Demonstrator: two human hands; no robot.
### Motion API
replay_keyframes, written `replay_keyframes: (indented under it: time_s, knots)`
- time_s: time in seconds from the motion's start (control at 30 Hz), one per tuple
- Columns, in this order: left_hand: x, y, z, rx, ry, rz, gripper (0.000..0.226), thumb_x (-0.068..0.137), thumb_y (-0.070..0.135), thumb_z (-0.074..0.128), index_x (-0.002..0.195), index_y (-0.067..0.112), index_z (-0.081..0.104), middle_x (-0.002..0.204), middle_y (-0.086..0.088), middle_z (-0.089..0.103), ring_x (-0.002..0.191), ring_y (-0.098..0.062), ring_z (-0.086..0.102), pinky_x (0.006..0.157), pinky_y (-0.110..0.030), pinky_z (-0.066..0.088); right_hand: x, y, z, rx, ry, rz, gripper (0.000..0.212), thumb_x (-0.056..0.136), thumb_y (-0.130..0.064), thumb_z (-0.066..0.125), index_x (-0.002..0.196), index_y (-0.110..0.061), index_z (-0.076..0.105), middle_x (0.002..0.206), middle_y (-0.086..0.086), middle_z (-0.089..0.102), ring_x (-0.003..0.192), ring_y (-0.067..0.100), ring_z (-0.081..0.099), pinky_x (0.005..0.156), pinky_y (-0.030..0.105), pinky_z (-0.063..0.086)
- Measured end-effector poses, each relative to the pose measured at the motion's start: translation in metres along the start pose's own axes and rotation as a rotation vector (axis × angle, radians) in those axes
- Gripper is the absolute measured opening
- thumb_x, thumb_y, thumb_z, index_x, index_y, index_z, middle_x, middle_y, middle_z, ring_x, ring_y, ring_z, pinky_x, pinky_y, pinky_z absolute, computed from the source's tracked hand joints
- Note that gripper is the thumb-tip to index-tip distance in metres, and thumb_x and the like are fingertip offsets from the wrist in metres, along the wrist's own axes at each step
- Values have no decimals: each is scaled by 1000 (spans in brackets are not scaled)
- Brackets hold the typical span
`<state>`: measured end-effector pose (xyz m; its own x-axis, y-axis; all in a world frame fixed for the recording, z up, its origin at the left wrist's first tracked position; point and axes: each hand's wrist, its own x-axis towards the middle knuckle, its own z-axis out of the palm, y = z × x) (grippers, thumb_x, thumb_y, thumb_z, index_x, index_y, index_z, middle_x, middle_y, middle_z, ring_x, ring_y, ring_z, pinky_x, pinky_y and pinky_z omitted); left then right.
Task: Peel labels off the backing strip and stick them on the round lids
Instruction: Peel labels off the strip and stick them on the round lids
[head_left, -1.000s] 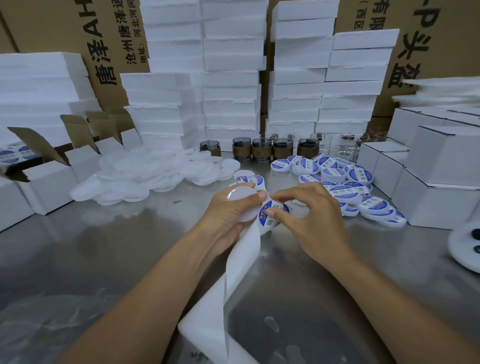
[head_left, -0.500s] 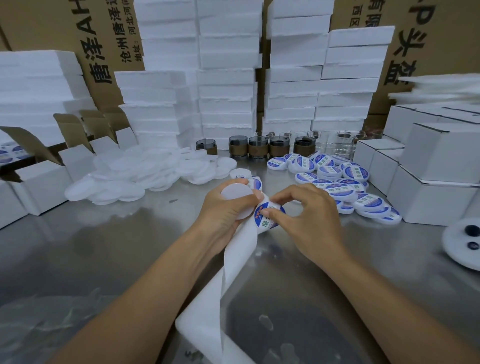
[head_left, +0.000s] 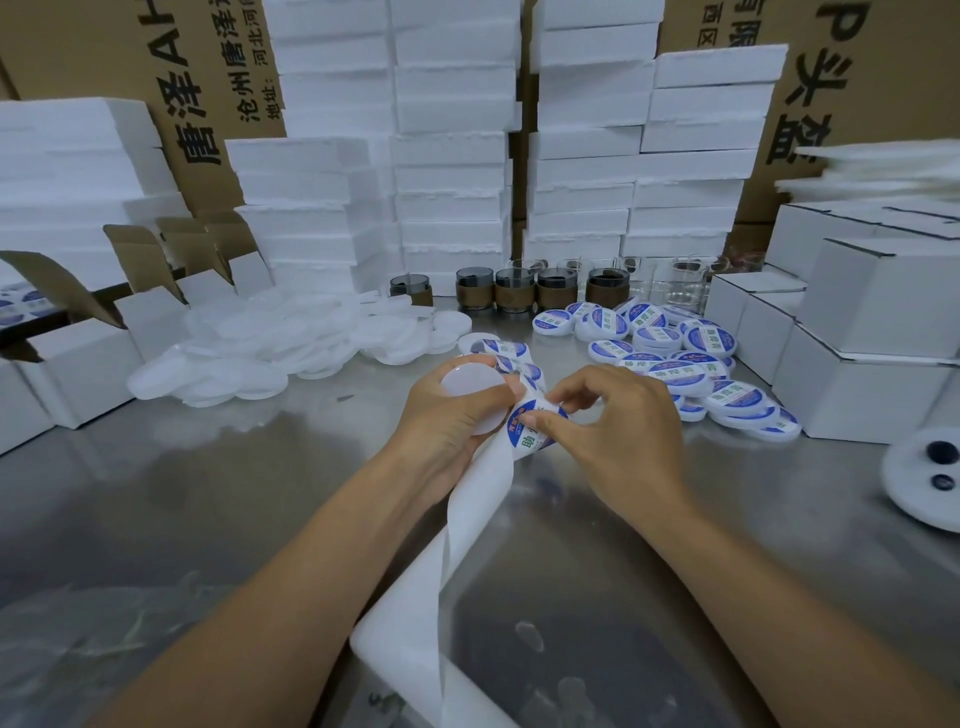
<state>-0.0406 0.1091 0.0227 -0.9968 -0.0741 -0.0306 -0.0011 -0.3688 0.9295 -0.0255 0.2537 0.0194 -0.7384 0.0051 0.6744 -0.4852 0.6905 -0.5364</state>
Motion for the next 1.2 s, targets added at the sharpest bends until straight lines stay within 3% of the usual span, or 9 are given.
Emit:
replay_keyframes:
  time_s: [0.2, 0.37, 0.53, 0.7, 0.9, 1.0, 1.07, 1.13, 1.2]
  knots:
    - [-1, -3, 0, 43, 12, 0, 27, 70, -5, 76, 87, 13, 67, 93, -17, 68, 88, -35, 67, 85, -49, 54, -1, 1, 0, 43, -51, 47, 24, 64, -34, 82, 66, -19, 63, 64, -12, 60, 67, 10, 57, 77, 39, 46]
    - [-1, 1, -2, -6, 37, -9, 30, 72, -7, 73, 97, 6, 65, 98, -21, 69, 89, -38, 68, 81, -54, 55, -1, 5, 1, 85, -139, -35, 16, 77, -22, 73, 72, -25, 58, 75, -11, 60, 73, 7, 54, 73, 32, 46]
    - [2, 3, -5, -12, 108, 3, 32, 70, -5, 75, 98, 7, 66, 98, -18, 70, 82, -31, 70, 71, -43, 57, -1, 3, 1, 152, -181, -13, 15, 79, -13, 64, 74, -25, 56, 78, -11, 59, 78, 7, 54, 74, 28, 46]
    - [3, 3, -6, 1, 134, -13, 30, 69, -3, 77, 93, 11, 65, 101, -19, 70, 89, -36, 69, 83, -52, 54, 1, -3, -2, 321, -123, 105, 16, 75, -2, 60, 67, -16, 56, 68, -8, 58, 69, 0, 51, 66, 6, 38]
    - [10, 3, -10, 54, 221, -15, 52, 65, 7, 82, 112, 13, 62, 109, -16, 66, 99, -35, 64, 89, -49, 52, 6, -7, -8, 496, -90, 184, 24, 78, 3, 53, 61, -14, 52, 62, -5, 54, 61, 0, 48, 60, 9, 38]
    - [11, 1, -11, 20, 205, 36, 28, 66, 0, 80, 85, 16, 67, 91, -14, 72, 83, -27, 68, 80, -40, 56, 10, -6, -11, 590, -36, 256, 27, 79, 5, 51, 59, -14, 49, 64, 5, 53, 64, 12, 50, 61, 21, 39]
    - [10, 2, -12, 39, 191, 62, 21, 68, 1, 79, 75, 18, 68, 73, -8, 73, 69, -23, 68, 71, -34, 57, 13, -8, -14, 669, 11, 320, 28, 81, 4, 49, 59, -13, 48, 64, 7, 53, 55, 5, 46, 55, 15, 37]
    - [9, 5, -9, -29, 124, 98, 16, 73, 0, 75, 78, 12, 65, 65, -6, 71, 60, -19, 66, 60, -27, 55, 16, -10, -18, 782, 43, 408, 32, 82, 2, 49, 55, -16, 50, 58, 0, 54, 52, 2, 48, 54, 12, 37]
    - [9, 11, -8, -137, 67, 125, 12, 76, 5, 72, 84, 8, 63, 67, -7, 71, 58, -17, 66, 55, -23, 54, 19, -14, -21, 954, 28, 518, 34, 79, -4, 53, 49, -21, 51, 54, -5, 54, 53, 5, 49, 59, 20, 38]
